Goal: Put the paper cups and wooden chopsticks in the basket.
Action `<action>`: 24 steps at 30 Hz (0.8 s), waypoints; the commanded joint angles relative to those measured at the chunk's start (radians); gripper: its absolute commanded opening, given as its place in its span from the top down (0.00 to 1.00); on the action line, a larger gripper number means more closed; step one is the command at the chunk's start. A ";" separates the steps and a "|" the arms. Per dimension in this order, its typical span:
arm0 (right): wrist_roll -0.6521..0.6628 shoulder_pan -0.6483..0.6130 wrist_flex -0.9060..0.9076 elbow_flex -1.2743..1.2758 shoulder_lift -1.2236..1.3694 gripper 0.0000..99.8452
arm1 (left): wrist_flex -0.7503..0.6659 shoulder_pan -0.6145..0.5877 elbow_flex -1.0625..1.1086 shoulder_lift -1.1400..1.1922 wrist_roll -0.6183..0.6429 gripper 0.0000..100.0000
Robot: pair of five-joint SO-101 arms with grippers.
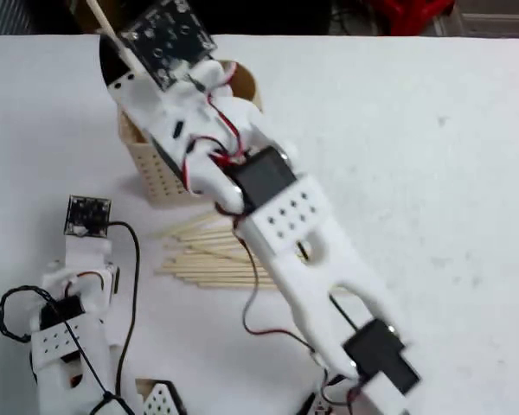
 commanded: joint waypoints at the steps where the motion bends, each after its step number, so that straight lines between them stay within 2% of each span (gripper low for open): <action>1: -0.006 0.005 -0.044 -0.101 0.041 0.98 | -0.017 -0.007 -0.005 -0.019 0.009 0.83; 24: -0.017 0.007 -0.038 -0.109 0.156 0.98 | -0.017 -0.007 -0.005 -0.019 0.009 0.83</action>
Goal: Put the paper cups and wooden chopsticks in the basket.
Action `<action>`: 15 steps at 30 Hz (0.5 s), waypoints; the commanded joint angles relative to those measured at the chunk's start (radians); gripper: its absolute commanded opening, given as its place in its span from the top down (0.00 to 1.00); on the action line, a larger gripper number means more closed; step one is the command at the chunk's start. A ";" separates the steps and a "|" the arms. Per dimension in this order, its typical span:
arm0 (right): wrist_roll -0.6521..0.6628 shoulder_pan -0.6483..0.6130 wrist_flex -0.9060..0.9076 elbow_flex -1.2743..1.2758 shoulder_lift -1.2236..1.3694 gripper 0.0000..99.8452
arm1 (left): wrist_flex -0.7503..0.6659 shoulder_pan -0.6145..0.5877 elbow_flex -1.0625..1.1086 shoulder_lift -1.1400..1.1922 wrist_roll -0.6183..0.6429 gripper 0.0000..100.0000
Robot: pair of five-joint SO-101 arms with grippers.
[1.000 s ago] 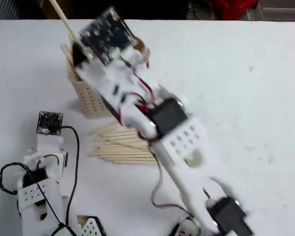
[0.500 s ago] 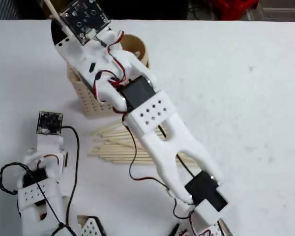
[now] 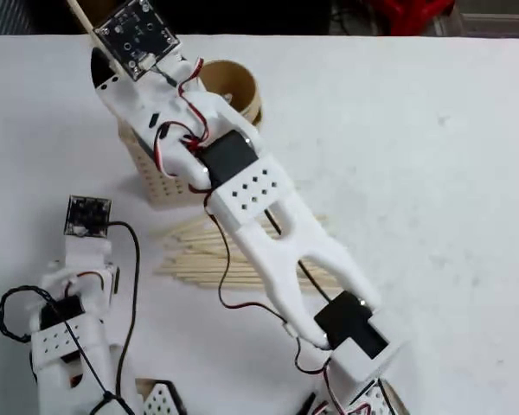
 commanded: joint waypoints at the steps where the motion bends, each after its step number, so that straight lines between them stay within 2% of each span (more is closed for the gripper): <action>1: -0.008 0.008 -0.021 -0.054 -0.015 0.96 | -0.017 -0.007 -0.005 -0.019 0.009 0.83; 6: -0.008 0.007 0.036 -0.057 -0.028 0.86 | -0.017 -0.007 -0.005 -0.019 0.009 0.83; 12: 0.000 0.008 0.108 -0.060 -0.061 0.86 | -0.017 -0.007 -0.005 -0.019 0.009 0.83; 15: -0.005 0.007 0.274 -0.060 -0.133 0.87 | -0.017 -0.007 -0.005 -0.019 0.009 0.83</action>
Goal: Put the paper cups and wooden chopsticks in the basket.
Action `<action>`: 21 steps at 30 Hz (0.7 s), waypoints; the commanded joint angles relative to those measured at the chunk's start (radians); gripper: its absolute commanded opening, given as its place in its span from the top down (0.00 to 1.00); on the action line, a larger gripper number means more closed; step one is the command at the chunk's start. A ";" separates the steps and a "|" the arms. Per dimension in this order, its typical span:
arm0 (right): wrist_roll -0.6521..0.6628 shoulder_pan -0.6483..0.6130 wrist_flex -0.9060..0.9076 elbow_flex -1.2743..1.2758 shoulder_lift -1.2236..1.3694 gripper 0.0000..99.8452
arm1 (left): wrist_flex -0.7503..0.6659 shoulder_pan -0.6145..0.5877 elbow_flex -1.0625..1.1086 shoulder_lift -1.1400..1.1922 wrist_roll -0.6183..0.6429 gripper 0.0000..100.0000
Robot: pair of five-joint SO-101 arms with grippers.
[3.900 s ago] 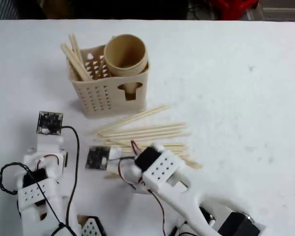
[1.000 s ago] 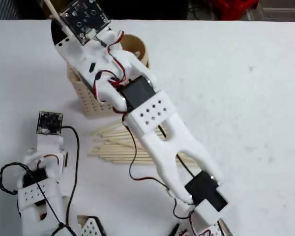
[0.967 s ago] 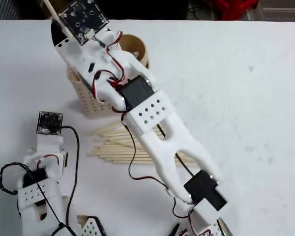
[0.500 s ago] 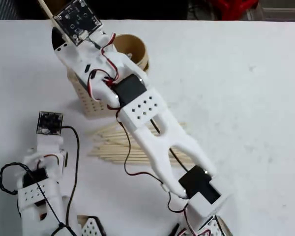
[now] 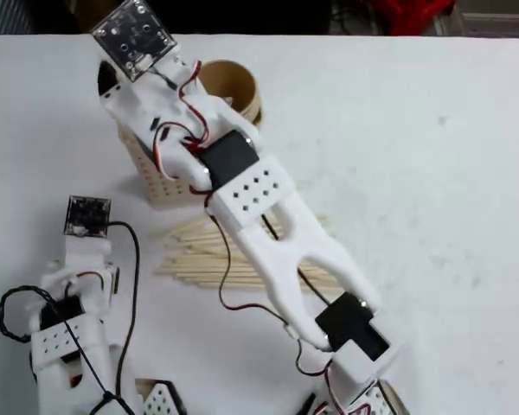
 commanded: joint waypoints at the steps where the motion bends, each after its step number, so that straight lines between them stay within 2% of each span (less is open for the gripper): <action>1: -0.005 0.008 0.219 -0.051 -0.145 0.89 | -0.017 -0.007 -0.005 -0.019 0.009 0.83; 5: 0.003 0.050 0.575 -0.043 -0.272 0.98 | -0.017 -0.007 -0.005 -0.019 0.009 0.83; 7: 0.011 0.061 0.707 -0.043 -0.294 0.98 | -0.017 -0.007 -0.005 -0.019 0.009 0.83; 12: 0.215 0.010 0.940 0.034 -0.303 0.98 | -0.017 -0.007 -0.005 -0.019 0.009 0.83; 16: 0.331 -0.007 0.923 0.261 -0.355 0.98 | -0.017 -0.007 -0.005 -0.019 0.009 0.83; 21: 0.442 0.018 0.743 0.621 -0.380 0.94 | -0.017 -0.007 -0.005 -0.019 0.009 0.83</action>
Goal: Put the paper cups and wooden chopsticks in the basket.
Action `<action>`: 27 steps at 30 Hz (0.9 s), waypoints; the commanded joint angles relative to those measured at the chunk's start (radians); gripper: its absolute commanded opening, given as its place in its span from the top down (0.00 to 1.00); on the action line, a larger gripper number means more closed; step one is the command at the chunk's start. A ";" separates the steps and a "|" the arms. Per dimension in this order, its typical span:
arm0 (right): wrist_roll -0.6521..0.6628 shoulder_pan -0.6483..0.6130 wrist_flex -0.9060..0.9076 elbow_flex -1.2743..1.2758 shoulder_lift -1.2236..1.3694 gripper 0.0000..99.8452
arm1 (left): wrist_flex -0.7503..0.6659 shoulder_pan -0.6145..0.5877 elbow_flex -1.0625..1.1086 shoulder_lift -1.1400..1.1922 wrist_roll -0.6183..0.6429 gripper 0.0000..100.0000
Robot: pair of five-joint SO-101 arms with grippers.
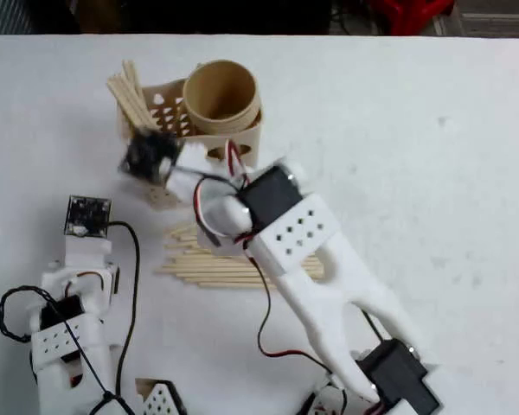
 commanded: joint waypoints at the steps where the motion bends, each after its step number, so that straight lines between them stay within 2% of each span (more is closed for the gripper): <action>1: 0.069 0.019 -0.143 0.241 -0.042 0.92 | -0.017 -0.007 -0.005 -0.019 0.009 0.83; 5: 0.163 0.064 -0.357 0.493 -0.042 0.83 | -0.017 -0.007 -0.005 -0.019 0.009 0.83; 9: 0.190 0.110 -0.588 0.681 -0.042 0.85 | -0.017 -0.007 -0.005 -0.019 0.009 0.83; 12: 0.190 0.125 -0.697 0.753 -0.028 0.85 | -0.017 -0.007 -0.005 -0.019 0.009 0.83; 24: 0.190 0.153 -0.757 0.666 0.222 0.85 | -0.017 -0.007 -0.005 -0.019 0.009 0.83; 27: 0.189 0.153 -0.757 0.666 0.229 0.90 | -0.017 -0.007 -0.005 -0.019 0.009 0.83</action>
